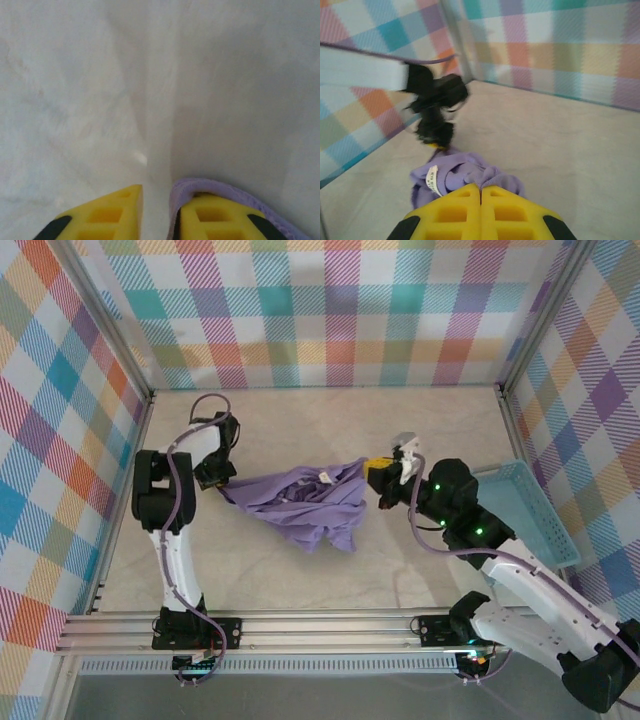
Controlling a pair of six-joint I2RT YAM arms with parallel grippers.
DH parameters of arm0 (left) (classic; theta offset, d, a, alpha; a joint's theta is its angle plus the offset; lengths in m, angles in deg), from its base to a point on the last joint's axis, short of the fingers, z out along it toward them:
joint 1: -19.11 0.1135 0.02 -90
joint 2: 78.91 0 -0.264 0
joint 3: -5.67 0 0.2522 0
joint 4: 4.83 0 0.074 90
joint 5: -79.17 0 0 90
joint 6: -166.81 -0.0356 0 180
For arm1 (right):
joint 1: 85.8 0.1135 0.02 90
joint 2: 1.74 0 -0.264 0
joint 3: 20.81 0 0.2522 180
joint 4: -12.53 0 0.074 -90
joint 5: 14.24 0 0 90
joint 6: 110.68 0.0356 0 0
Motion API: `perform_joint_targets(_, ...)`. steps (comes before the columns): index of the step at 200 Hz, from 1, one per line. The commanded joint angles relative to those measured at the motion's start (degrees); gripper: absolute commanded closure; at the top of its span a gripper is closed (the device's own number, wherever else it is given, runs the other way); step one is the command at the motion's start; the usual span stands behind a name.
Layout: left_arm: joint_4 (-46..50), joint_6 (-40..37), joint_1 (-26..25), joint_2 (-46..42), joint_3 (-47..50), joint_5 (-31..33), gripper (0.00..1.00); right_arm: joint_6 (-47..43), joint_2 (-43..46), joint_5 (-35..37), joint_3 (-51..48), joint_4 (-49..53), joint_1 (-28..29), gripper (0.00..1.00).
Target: Fold the inside-out t-shirt
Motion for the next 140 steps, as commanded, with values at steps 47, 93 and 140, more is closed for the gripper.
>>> perform_joint_targets(47, -4.94, 1.88, -16.11, -29.07, 12.09, -0.03, 0.47, 7.22, -6.25, -3.41, -7.48, 0.51, -5.03, 1.00)
perform_joint_targets(93, -8.62, 0.40, -38.37, -31.75, 9.87, -0.17, 0.41, 8.45, -2.93, -1.04, -11.58, 0.98, -5.03, 1.00)
perform_joint_targets(140, -11.55, 0.69, -44.81, -20.58, 6.86, -5.06, 0.41, 8.36, 2.70, 1.15, -12.87, 2.45, -5.03, 1.00)
